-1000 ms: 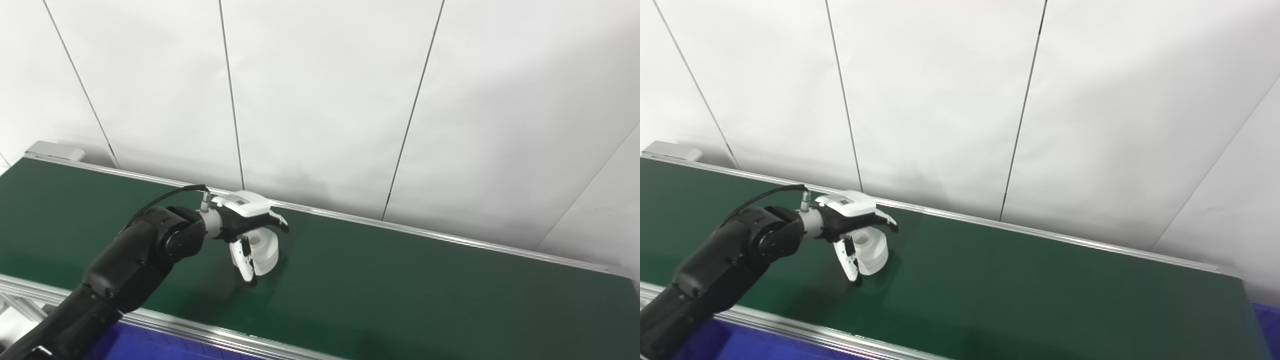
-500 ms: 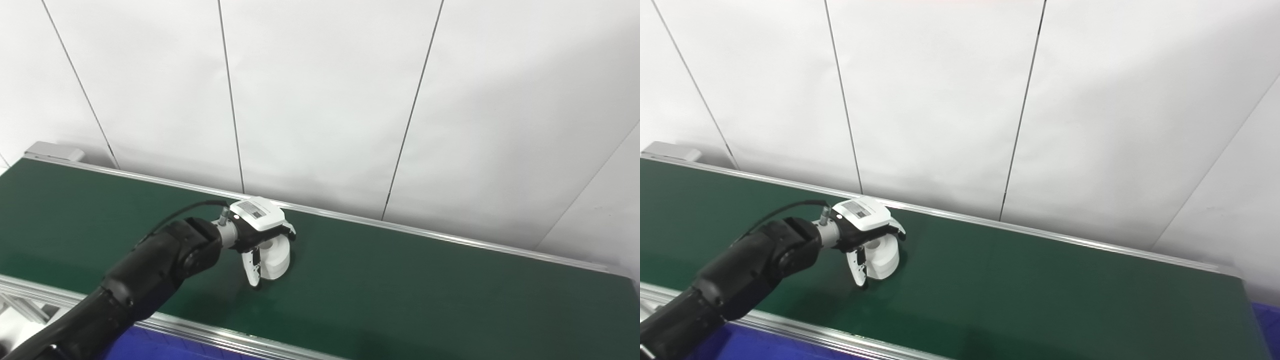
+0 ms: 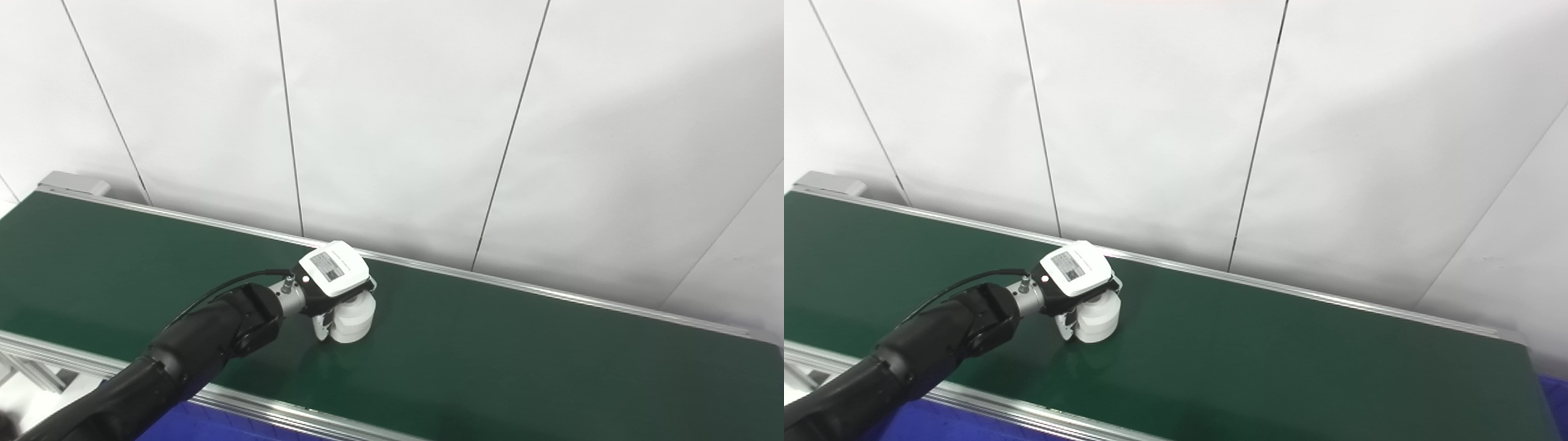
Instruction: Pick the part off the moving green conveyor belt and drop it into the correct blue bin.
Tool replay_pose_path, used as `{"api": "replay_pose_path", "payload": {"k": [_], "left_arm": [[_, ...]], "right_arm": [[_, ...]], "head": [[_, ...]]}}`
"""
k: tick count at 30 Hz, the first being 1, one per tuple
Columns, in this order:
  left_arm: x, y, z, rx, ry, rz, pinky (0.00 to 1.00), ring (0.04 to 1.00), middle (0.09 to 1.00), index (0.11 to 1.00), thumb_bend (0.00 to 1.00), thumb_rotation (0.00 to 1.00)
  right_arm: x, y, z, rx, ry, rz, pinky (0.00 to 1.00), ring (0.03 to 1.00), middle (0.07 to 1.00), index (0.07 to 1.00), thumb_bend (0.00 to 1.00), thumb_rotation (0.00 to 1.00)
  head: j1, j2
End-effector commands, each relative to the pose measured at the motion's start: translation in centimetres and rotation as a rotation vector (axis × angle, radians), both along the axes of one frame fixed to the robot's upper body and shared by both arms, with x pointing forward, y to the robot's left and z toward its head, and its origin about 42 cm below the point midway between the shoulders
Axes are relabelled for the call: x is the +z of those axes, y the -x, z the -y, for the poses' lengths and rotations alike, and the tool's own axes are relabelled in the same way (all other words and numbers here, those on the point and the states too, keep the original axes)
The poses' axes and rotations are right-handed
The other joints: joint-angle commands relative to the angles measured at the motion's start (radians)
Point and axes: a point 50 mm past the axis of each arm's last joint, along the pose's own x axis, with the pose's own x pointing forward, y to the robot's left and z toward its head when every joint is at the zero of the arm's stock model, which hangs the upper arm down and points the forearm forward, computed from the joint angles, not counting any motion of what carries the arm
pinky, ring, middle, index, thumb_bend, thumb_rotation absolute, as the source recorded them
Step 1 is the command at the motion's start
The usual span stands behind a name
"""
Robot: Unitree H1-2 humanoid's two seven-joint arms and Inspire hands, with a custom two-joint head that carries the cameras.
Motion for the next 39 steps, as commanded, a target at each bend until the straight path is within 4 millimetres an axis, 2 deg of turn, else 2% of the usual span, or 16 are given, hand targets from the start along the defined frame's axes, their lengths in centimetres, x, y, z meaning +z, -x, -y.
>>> {"api": "replay_pose_path", "payload": {"k": [1, 7, 8, 12, 15, 17, 18, 20, 22, 24, 30, 34, 39], "left_arm": [[0.6, -0.5, 0.3, -0.029, -0.008, 0.004, 0.34, 0.403, 0.504, 0.502, 0.50, 0.00], [1.7, -0.5, 0.4, -0.037, 0.007, 0.000, 0.25, 0.363, 0.481, 0.512, 0.50, 0.00], [2.1, -0.4, 0.4, -0.042, 0.010, 0.004, 0.27, 0.412, 0.483, 0.499, 0.50, 0.00], [4.6, 0.3, 0.6, -0.082, 0.042, 0.012, 0.36, 0.411, 0.530, 0.486, 0.50, 0.00], [7.0, 1.5, 0.6, -0.121, 0.059, 0.020, 0.45, 0.440, 0.556, 0.458, 0.50, 0.00], [8.3, 2.3, 0.6, -0.144, 0.069, 0.029, 0.45, 0.428, 0.546, 0.473, 0.50, 0.00], [8.9, 2.9, 0.5, -0.161, 0.079, 0.041, 0.43, 0.428, 0.557, 0.464, 0.50, 0.00], [10.1, 3.8, 0.2, -0.182, 0.092, 0.056, 0.42, 0.425, 0.557, 0.466, 0.50, 0.00], [11.0, 5.0, -0.2, -0.191, 0.106, 0.069, 0.37, 0.391, 0.494, 0.513, 0.50, 0.00], [11.5, 6.2, -0.7, -0.190, 0.112, 0.074, 0.33, 0.373, 0.472, 0.527, 0.50, 0.00], [11.4, 9.5, -2.5, -0.125, 0.127, 0.037, 0.36, 0.399, 0.513, 0.502, 0.50, 0.00], [10.3, 11.5, -3.9, -0.054, 0.113, -0.002, 0.40, 0.430, 0.518, 0.466, 0.50, 0.00], [8.3, 14.4, -6.2, 0.037, 0.117, -0.050, 0.37, 0.401, 0.509, 0.509, 0.50, 0.00]], "right_arm": [[1.9, -0.3, -3.4, -0.002, -0.114, 0.031, 0.94, 0.925, 0.984, 1.000, 0.64, 1.00], [2.0, -0.4, -3.5, -0.001, -0.113, 0.025, 0.94, 0.924, 0.982, 1.000, 0.66, 1.00], [2.0, -0.4, -3.5, 0.000, -0.115, 0.025, 0.94, 0.923, 0.982, 1.000, 0.66, 1.00], [2.1, -0.6, -3.4, -0.001, -0.120, 0.024, 0.94, 0.919, 0.984, 1.000, 0.66, 1.00], [2.5, -0.9, -3.2, 0.004, -0.124, 0.020, 0.94, 0.924, 0.990, 1.000, 0.65, 1.00], [2.9, -1.2, -3.1, 0.007, -0.125, 0.019, 0.95, 0.931, 0.995, 1.000, 0.65, 1.00], [3.1, -1.4, -3.0, 0.009, -0.124, 0.018, 0.95, 0.931, 0.997, 1.000, 0.66, 1.00], [3.6, -1.8, -2.8, 0.012, -0.121, 0.019, 0.96, 0.931, 0.998, 1.000, 0.66, 1.00], [4.1, -2.2, -2.3, 0.021, -0.124, 0.025, 0.98, 0.938, 1.000, 1.000, 0.63, 1.00], [4.6, -2.5, -1.9, 0.026, -0.128, 0.028, 0.99, 0.945, 1.000, 1.000, 0.64, 1.00], [5.8, -3.5, 0.2, 0.029, -0.115, 0.025, 1.00, 0.960, 1.000, 1.000, 0.69, 1.00], [6.0, -4.1, 2.0, 0.025, -0.117, 0.022, 0.99, 0.936, 0.995, 1.000, 0.68, 1.00], [5.4, -4.8, 3.0, 0.036, -0.114, 0.031, 0.93, 0.899, 0.964, 0.996, 0.69, 1.00]], "head": [[0.001, 0.000], [0.009, 0.008], [0.009, 0.009], [0.033, 0.022], [0.065, 0.049], [0.096, 0.078], [0.096, 0.078], [0.137, 0.107], [0.174, 0.128], [0.196, 0.139], [0.298, 0.186], [0.355, 0.187], [0.374, 0.176]]}}
